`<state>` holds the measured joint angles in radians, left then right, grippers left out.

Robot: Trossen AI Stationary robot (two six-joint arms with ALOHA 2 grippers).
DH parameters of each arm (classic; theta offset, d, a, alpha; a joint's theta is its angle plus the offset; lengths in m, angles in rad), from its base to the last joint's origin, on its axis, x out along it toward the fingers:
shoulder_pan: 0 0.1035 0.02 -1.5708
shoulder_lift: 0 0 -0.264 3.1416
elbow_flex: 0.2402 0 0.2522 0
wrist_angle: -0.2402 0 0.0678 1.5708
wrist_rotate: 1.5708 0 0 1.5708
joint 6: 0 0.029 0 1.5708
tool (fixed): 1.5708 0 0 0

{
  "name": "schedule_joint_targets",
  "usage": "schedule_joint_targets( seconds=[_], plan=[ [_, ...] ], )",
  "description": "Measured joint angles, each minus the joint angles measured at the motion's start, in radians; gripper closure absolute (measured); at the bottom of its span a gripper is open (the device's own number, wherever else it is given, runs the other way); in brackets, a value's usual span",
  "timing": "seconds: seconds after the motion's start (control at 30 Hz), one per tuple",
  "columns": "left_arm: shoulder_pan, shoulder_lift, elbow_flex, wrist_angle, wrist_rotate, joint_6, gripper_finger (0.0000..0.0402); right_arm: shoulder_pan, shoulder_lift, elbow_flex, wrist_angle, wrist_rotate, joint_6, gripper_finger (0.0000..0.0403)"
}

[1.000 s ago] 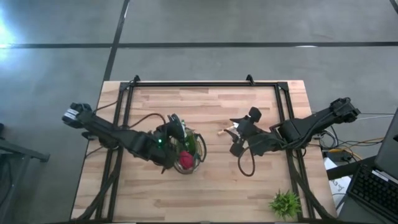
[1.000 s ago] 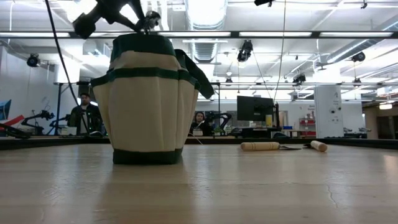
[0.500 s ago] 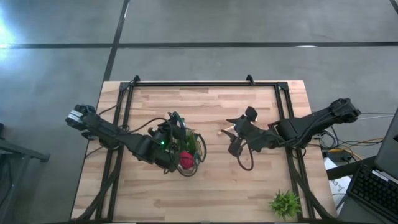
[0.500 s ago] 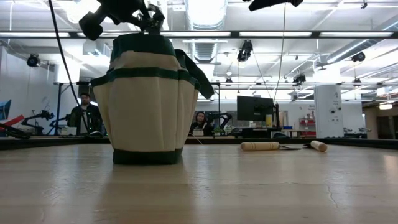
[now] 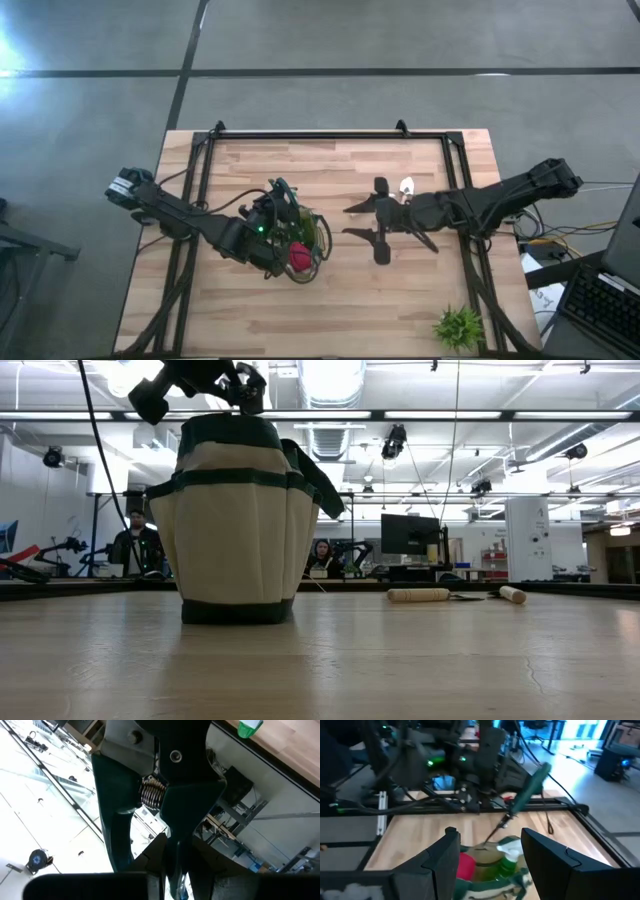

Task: Pick & Place Garden tools in Gardening bag
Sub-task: Put the green shear scissors into the gardening bag

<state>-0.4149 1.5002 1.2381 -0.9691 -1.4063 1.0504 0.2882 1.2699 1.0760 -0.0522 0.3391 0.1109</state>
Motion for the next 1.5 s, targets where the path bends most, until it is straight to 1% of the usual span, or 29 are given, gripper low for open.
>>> schedule_joint_targets(
  seconds=[0.13, 0.23, 0.33, 0.43, 0.5, 0.57, 0.73, 0.9, 1.1, 1.17, 1.27, 1.37, 1.5],
  plan=[
    [0.000, 0.000, 0.000, 0.000, -0.001, 0.003, 0.0349, -0.035, -0.001, -0.003, 0.003, 0.013, 0.028, 0.0200],
    [0.005, 0.000, 0.000, 0.000, -0.003, 0.003, 0.0349, -0.064, 0.002, -0.003, 0.007, 0.048, 0.067, 0.0200],
    [0.005, 0.000, 0.000, 0.000, 0.000, 0.020, 0.0349, -0.085, 0.002, -0.008, 0.011, 0.045, 0.070, 0.0200],
    [0.005, -0.001, 0.000, 0.007, 0.012, 0.030, 0.0349, -0.097, 0.003, -0.014, 0.029, -0.030, 0.031, 0.0200],
    [0.005, -0.006, 0.000, 0.014, 0.022, 0.029, 0.0349, -0.107, 0.003, -0.014, 0.045, -0.094, 0.024, 0.0200],
    [0.005, -0.013, 0.000, 0.046, 0.042, 0.017, 0.0349, -0.114, 0.003, -0.013, 0.051, -0.132, 0.025, 0.0200],
    [0.006, -0.021, 0.000, 0.105, 0.087, 0.048, 0.0349, -0.117, 0.003, -0.013, 0.059, -0.136, 0.021, 0.0200],
    [0.017, -0.024, 0.000, 0.103, 0.067, 0.167, 0.0349, -0.116, 0.003, -0.013, 0.056, -0.145, 0.029, 0.0200],
    [0.032, -0.031, 0.004, 0.106, 0.069, 0.184, 0.0349, -0.116, 0.014, -0.013, 0.069, -0.264, 0.061, 0.0200],
    [0.031, -0.031, 0.005, 0.133, 0.069, 0.193, 0.0349, -0.116, 0.028, -0.014, 0.078, -0.290, 0.060, 0.0200],
    [0.032, -0.033, 0.006, 0.165, 0.070, 0.225, 0.0349, -0.122, 0.064, -0.015, 0.139, -0.280, 0.058, 0.0200],
    [0.034, -0.033, 0.007, 0.205, 0.075, 0.256, 0.0349, -0.142, 0.111, -0.014, 0.202, -0.228, 0.076, 0.0200],
    [0.036, -0.033, 0.019, 0.214, 0.088, 0.271, 0.0349, -0.184, 0.191, 0.012, 0.219, -0.208, 0.093, 0.0200]
  ],
)
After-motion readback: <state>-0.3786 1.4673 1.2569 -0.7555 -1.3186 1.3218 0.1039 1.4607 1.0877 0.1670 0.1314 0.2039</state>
